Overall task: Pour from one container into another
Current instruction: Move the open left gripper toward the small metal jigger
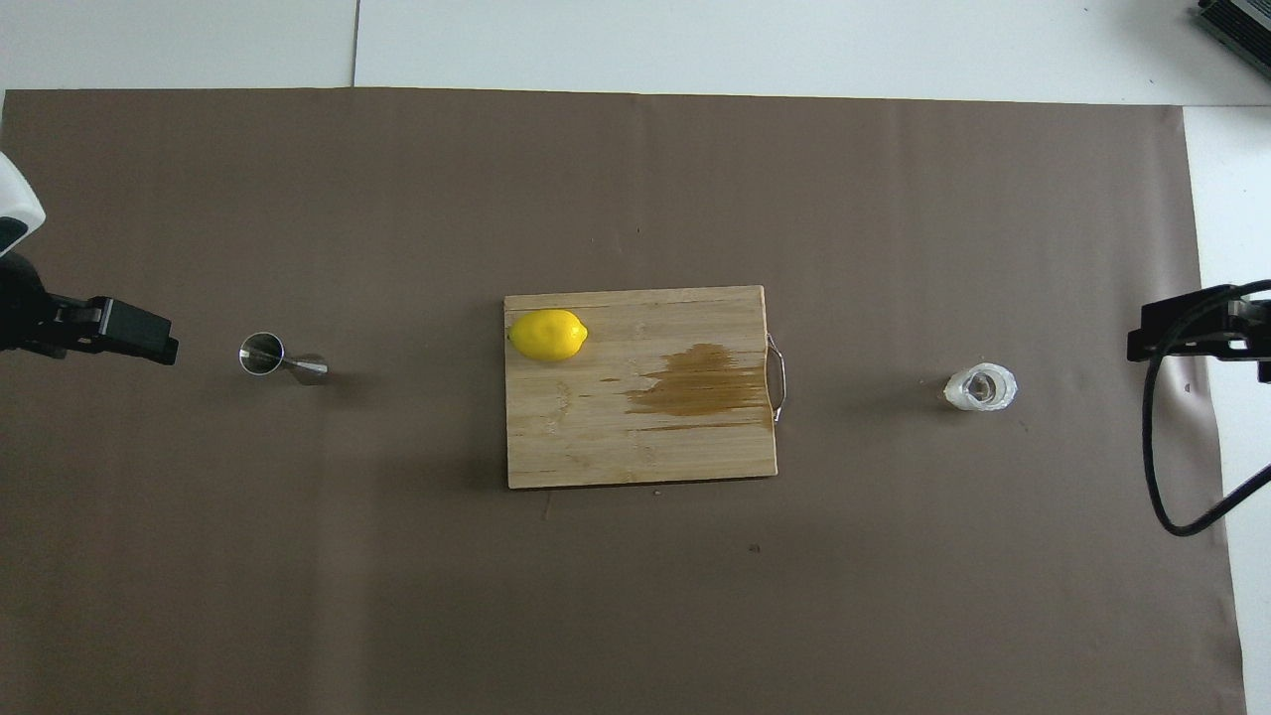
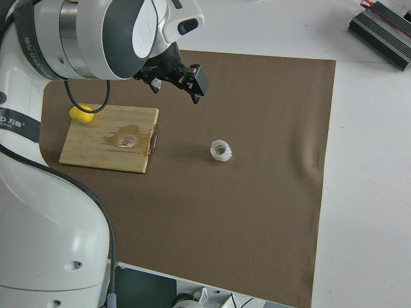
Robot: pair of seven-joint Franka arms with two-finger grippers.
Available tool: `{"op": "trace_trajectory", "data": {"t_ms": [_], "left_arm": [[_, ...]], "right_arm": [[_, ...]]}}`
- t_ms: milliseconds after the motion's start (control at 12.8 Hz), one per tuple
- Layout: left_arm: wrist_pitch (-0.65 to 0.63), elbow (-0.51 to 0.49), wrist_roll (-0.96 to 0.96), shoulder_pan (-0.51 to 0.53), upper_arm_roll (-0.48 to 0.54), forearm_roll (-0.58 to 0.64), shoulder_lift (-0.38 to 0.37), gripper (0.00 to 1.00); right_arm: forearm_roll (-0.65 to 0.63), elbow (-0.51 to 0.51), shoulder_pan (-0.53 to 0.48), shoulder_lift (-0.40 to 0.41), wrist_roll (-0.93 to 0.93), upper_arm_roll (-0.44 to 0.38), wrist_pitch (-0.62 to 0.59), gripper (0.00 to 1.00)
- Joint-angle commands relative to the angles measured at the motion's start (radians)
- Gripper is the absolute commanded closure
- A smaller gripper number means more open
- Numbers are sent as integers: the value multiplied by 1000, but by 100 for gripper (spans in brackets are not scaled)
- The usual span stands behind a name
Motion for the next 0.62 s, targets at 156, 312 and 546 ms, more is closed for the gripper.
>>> {"op": "trace_trajectory", "data": {"t_ms": [156,312,546], "left_arm": [[44,76,-286,13,5,-54,151,0],[140,-24,-495,45,4,-117,131,0],[233,-172,-771,88,5,-305,90,0]], "right_arm": [[26,-25,-7,-25,-23,1,-2,0],[26,-25,-7,-25,-23,1,-4,0],[26,-25,-7,-25,-23,1,-4,0]]}}
